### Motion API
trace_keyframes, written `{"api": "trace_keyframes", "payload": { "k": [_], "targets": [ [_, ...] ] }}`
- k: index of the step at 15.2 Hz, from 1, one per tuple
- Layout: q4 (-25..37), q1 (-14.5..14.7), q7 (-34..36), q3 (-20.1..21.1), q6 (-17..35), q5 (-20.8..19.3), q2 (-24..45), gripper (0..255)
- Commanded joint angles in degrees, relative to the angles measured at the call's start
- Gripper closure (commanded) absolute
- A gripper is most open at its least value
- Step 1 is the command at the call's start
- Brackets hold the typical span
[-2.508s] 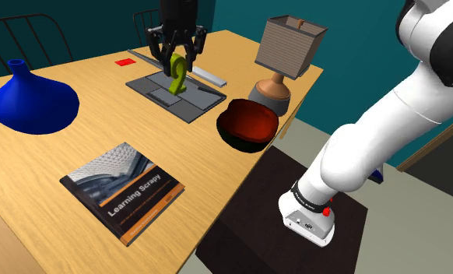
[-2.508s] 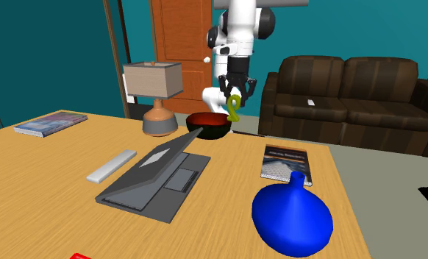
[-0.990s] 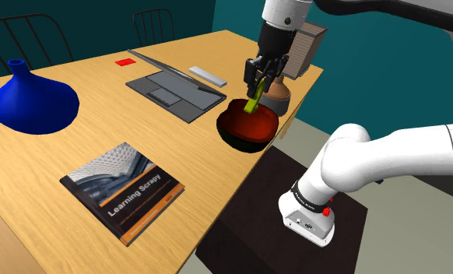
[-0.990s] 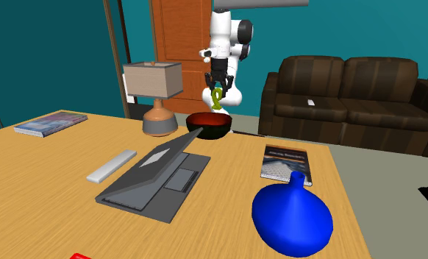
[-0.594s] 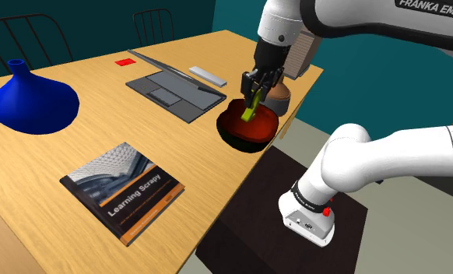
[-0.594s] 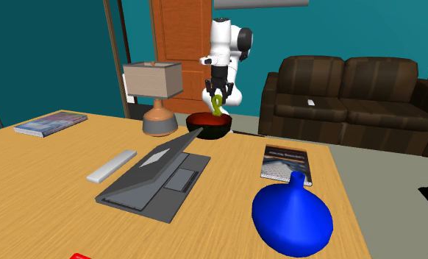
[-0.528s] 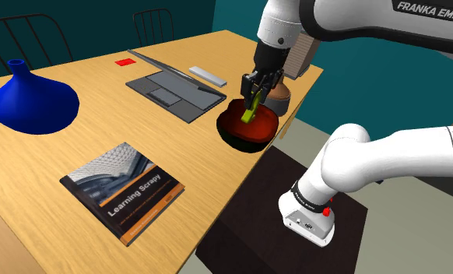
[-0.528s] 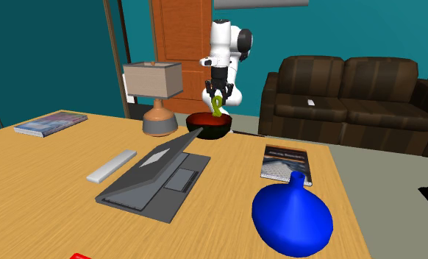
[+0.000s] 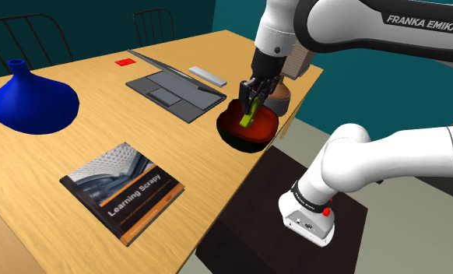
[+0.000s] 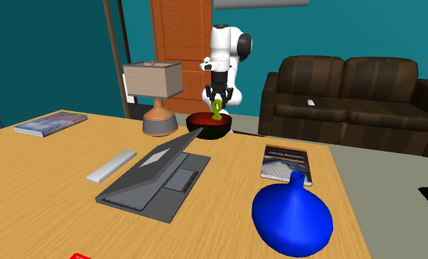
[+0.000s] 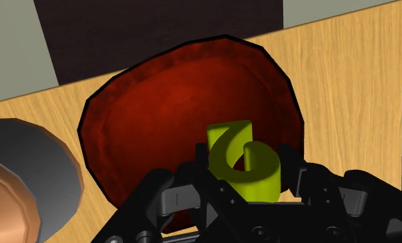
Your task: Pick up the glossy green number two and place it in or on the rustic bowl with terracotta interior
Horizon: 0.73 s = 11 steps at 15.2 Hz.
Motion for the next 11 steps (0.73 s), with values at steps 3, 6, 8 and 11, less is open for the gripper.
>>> {"api": "trace_keyframes", "payload": {
  "k": [3,6,8,11],
  "targets": [
    [0.0,0.0,0.0,0.0,0.0,0.0,0.0,0],
    [0.0,0.0,0.0,0.0,0.0,0.0,0.0,0],
    [0.0,0.0,0.0,0.0,0.0,0.0,0.0,0],
    [6.4,-0.3,0.1,-0.5,-5.3,-0.5,1.1,0]
  ]
}}
